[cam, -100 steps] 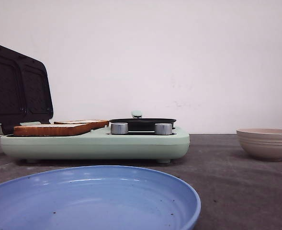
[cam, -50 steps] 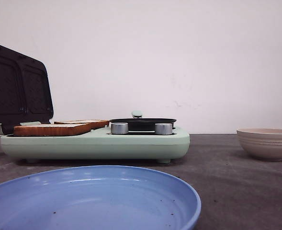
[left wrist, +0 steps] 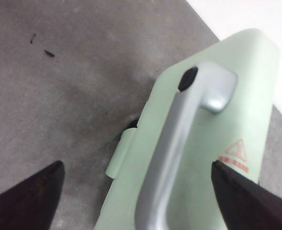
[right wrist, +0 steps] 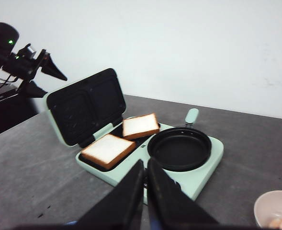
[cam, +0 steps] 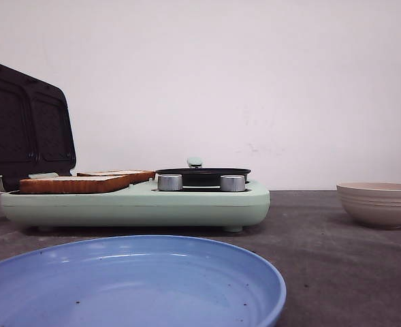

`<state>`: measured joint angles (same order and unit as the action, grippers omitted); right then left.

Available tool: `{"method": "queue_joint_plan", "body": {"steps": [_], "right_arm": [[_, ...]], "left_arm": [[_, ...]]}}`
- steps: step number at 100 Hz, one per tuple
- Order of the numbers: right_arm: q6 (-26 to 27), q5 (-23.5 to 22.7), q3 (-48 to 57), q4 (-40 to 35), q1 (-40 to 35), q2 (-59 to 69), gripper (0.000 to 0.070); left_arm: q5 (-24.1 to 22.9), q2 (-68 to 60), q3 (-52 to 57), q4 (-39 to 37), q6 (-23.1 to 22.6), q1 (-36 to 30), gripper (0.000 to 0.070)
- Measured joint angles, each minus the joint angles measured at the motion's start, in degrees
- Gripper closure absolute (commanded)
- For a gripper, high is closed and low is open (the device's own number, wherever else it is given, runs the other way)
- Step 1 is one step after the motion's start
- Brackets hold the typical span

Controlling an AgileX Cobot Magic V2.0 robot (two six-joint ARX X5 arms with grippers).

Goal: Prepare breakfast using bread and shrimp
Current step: 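Move the left gripper to the sandwich maker lid handle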

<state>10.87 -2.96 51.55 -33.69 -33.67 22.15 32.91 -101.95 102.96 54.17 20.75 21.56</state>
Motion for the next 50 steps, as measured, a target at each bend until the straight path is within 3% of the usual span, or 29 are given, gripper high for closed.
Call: {"method": "queue_joint_plan", "body": {"steps": [21,37,50], "right_arm": [[1.4,1.3,0.0,-0.2,0.0,0.0,0.0699],[2.4,2.4,0.0,-0.2,0.0,0.0,0.0699],[2.9,3.1,0.0,-0.2,0.0,0.0,0.0699]], "left_arm": [[2.9,-2.9,0.0,-0.1,1.1,-0.2,0.0285],[4.5,-3.2,0.0,0.2,1.3,-1.1,0.0472],[4.5,-3.2,0.0,0.6,1.3,-2.0,0.0482]]}}
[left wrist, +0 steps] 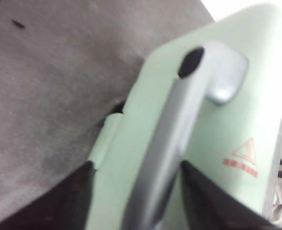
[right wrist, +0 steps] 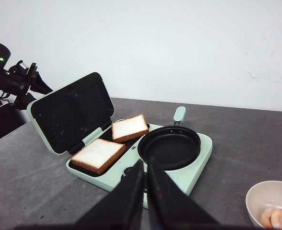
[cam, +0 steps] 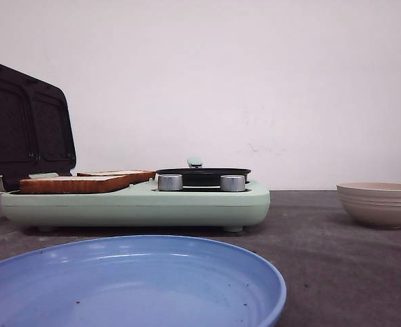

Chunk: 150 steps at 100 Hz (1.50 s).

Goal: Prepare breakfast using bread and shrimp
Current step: 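Move the left gripper to the sandwich maker lid handle, then swing the lid down over the bread with the left gripper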

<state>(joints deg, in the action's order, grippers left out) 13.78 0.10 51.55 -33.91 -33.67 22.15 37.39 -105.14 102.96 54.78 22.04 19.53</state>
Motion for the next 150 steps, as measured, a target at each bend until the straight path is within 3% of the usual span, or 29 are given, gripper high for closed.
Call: {"method": "queue_joint_plan", "body": {"steps": [26,41,73,128,141,150], "right_arm": [[0.5,0.0,0.0,0.0,0.0,0.0,0.0699],[1.2,0.0,0.0,0.0,0.0,0.0,0.0699],[1.5,0.0,0.0,0.0,0.0,0.0,0.0699],[1.5,0.0,0.0,0.0,0.0,0.0,0.0699],[1.5,0.0,0.0,0.0,0.0,0.0,0.0699],[1.5,0.0,0.0,0.0,0.0,0.0,0.0699]], "left_arm": [[0.1,0.0,0.0,4.2,0.0,-1.2,0.0488],[0.5,0.0,0.1,4.1,0.2,-1.7,0.0700],[1.4,0.3,0.7,3.9,1.5,-4.2,0.0700],[-0.4,1.3,0.9,-0.7,-0.4,-16.6,0.0700],[-2.8,0.1,0.5,-1.1,-1.1,-21.8,0.0700],[-7.2,0.0,0.3,-1.9,-1.3,-24.4,0.0700]]}}
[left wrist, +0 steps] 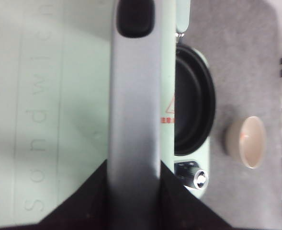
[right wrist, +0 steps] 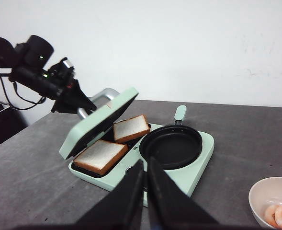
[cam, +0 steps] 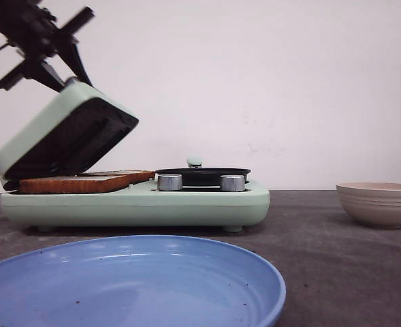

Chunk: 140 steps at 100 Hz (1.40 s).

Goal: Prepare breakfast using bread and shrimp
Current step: 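Swing the lid down over the bread with the left gripper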

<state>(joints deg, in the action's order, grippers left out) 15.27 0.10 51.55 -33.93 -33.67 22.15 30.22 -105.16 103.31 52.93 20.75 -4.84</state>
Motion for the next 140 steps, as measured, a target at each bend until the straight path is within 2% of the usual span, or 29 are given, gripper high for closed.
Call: {"method": "queue_joint_plan", "body": {"steps": [22,41,44,48,61,66,71,88,92,95,100,106,113,118,129,140], "right_arm": [[0.0,0.0,0.0,-0.7,0.0,0.0,0.0699],[0.2,-0.1,0.0,-1.7,0.0,0.0,0.0699],[0.3,-0.1,0.0,-1.7,0.0,0.0,0.0699],[0.5,-0.1,0.0,-1.7,0.0,0.0,0.0699],[1.5,-0.3,0.0,-1.9,0.0,0.0,0.0699],[1.6,-0.3,0.0,-1.9,0.0,0.0,0.0699],[1.6,-0.3,0.0,-2.3,0.0,0.0,0.0699],[1.6,-0.2,0.0,-2.9,0.0,0.0,0.0699],[1.6,0.0,0.0,-2.9,0.0,0.0,0.0699],[1.5,0.1,0.0,-2.9,0.0,0.0,0.0699],[1.4,0.6,0.0,-2.9,0.0,0.0,0.0699],[1.3,1.6,0.0,-2.8,0.0,0.2,0.0699],[1.3,2.9,0.0,-2.7,0.0,0.8,0.0699],[1.3,4.4,0.0,-2.7,0.0,1.7,0.0699],[3.2,9.0,0.0,-2.7,0.0,4.7,0.0699],[5.2,10.5,0.0,-1.7,0.0,8.4,0.0699]], "left_arm": [[-13.6,-1.0,0.0,-1.8,0.1,-7.1,0.0700],[-18.2,-4.1,-0.1,-2.9,-1.1,-11.5,0.0692],[-18.7,-4.4,-0.1,-2.9,-1.2,-11.8,0.0659],[-18.9,-4.6,-0.1,-3.0,-1.3,-12.1,0.0555],[-20.0,-5.2,-0.1,-6.8,-2.3,-12.0,0.0136],[-20.0,-5.2,-0.1,-6.4,-2.5,-11.8,0.0052],[-20.0,-5.2,-0.1,-6.0,-2.7,-11.6,0.0018],[-19.9,-4.2,0.2,-4.5,-2.8,-11.8,0.0027],[-20.1,-3.2,0.2,-4.4,-2.8,-11.8,0.0045],[-20.7,-2.0,0.2,-4.3,-2.8,-11.8,0.0083],[-22.2,0.6,0.2,-4.3,-2.9,-11.9,0.0169],[-24.6,4.6,0.2,-4.3,-3.3,-12.2,0.0312],[-27.3,9.8,0.6,-4.4,-3.7,-12.5,0.0533],[-27.6,13.5,0.7,-4.8,-4.2,-12.9,0.0699],[-27.6,21.0,1.1,-4.9,-5.7,-14.0,0.0700],[-27.7,27.8,1.1,-3.1,-7.8,-15.2,0.0700]]}}
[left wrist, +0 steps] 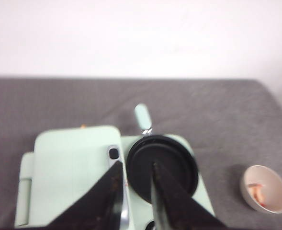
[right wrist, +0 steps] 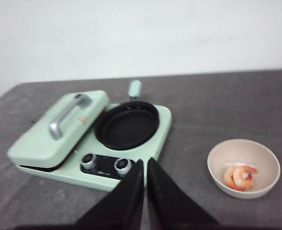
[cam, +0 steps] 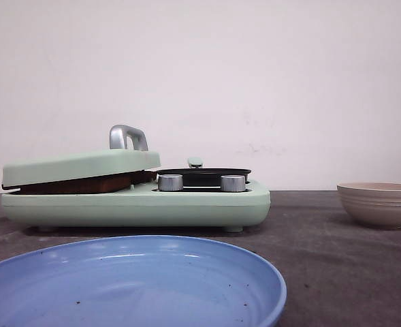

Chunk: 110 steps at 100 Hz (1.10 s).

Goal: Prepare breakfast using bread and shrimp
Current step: 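Swing the lid down over the bread with the left gripper, then grasp the rim of the cream shrimp bowl with the right gripper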

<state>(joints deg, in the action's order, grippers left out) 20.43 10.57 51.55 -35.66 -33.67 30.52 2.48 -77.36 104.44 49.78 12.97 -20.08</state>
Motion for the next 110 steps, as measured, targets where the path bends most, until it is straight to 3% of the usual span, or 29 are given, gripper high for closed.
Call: {"method": "queue_joint_plan", "body": {"steps": [15,31,59,72,76,85,89,110], "right_arm": [[0.7,0.1,0.0,4.5,0.6,5.2,0.0699],[0.9,-1.1,0.0,9.0,5.4,11.0,0.0699],[1.0,-14.3,0.0,11.6,22.6,22.2,0.0699],[2.3,-21.9,0.0,12.8,31.6,28.0,0.0694],[2.6,-24.3,0.1,12.8,33.9,30.0,0.0662],[3.1,-29.0,0.6,12.8,37.9,35.2,0.0464],[3.3,-30.4,0.9,12.8,39.0,37.7,0.0417],[3.6,-31.2,2.2,12.7,41.6,48.5,0.0416]], "left_arm": [[-0.3,8.8,0.0,3.9,-1.3,-2.6,0.0700],[-4.0,18.3,-3.2,9.0,-3.2,-5.2,0.0700],[-4.3,38.9,-24.7,11.3,-2.4,-5.3,0.0700],[-4.3,45.7,-29.2,9.1,-1.1,-5.3,0.0700],[-4.8,46.5,-29.2,8.3,-1.0,-5.3,0.0700],[-5.6,46.9,-29.1,8.0,-1.1,-5.3,0.0700],[-5.6,46.7,-29.1,8.5,-1.4,-5.3,0.0700],[-5.6,46.0,-29.3,9.0,-2.1,-5.3,0.0700]]}}
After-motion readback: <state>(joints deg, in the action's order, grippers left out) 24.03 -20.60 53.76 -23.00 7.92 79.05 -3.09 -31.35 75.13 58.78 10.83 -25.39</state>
